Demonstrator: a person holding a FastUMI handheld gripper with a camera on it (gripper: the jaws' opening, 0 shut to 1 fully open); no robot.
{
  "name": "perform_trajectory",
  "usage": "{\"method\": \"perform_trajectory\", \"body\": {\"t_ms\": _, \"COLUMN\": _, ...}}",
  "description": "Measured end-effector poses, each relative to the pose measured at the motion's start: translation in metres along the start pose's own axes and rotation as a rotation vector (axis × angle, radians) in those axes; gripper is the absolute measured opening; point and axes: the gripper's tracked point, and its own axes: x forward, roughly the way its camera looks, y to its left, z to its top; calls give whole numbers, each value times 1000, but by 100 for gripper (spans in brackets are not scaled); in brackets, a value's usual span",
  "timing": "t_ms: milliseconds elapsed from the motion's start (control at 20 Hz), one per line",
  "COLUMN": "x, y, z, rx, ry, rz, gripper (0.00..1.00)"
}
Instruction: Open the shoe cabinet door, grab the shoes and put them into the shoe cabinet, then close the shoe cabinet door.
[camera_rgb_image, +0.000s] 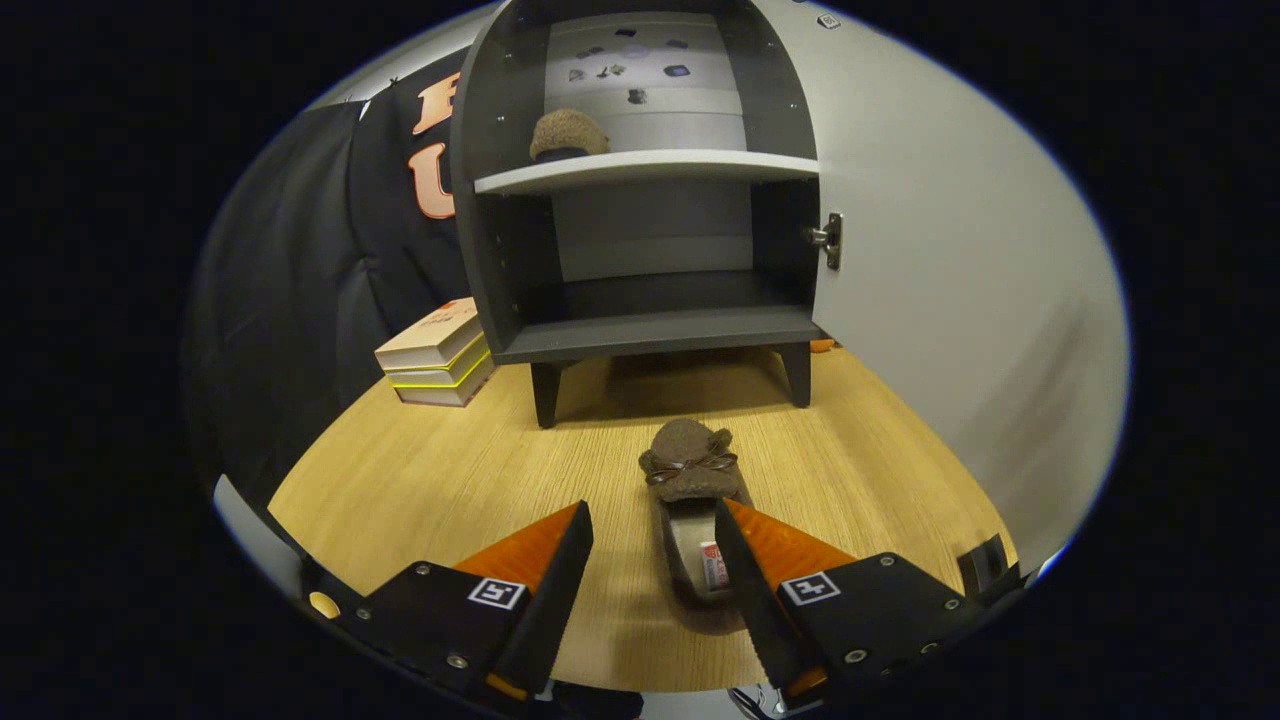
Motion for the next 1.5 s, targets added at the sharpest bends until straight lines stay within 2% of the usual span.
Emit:
{"method": "perform_trajectory", "body": {"t_ms": 250, "x": 49, "y": 1, "z": -30, "rx": -3, "ry": 64, "rz": 36, "gripper": 76}}
{"method": "perform_trajectory", "body": {"t_ms": 500, "x": 82, "y": 7, "z": -37, "rx": -28, "ry": 86, "rz": 64, "gripper": 65}}
{"method": "perform_trajectory", "body": {"t_ms": 650, "x": 95, "y": 6, "z": -37, "rx": -36, "ry": 88, "rz": 63, "gripper": 48}}
{"method": "perform_trajectory", "body": {"t_ms": 750, "x": 103, "y": -3, "z": -34, "rx": -42, "ry": 73, "rz": 21, "gripper": 32}}
{"method": "perform_trajectory", "body": {"t_ms": 850, "x": 102, "y": -2, "z": -33, "rx": -40, "ry": 78, "rz": 19, "gripper": 12}}
{"method": "perform_trajectory", "body": {"t_ms": 950, "x": 98, "y": -1, "z": -30, "rx": -51, "ry": 98, "rz": 22, "gripper": 7}}
{"method": "perform_trajectory", "body": {"t_ms": 1200, "x": 66, "y": -9, "z": 22, "rx": -65, "ry": 67, "rz": 19, "gripper": 5}}
{"method": "perform_trajectory", "body": {"t_ms": 1300, "x": 45, "y": -12, "z": 48, "rx": -109, "ry": 45, "rz": 2, "gripper": 5}}
{"method": "perform_trajectory", "body": {"t_ms": 1500, "x": -2, "y": -9, "z": 107, "rx": -108, "ry": -15, "rz": -18, "gripper": 5}}
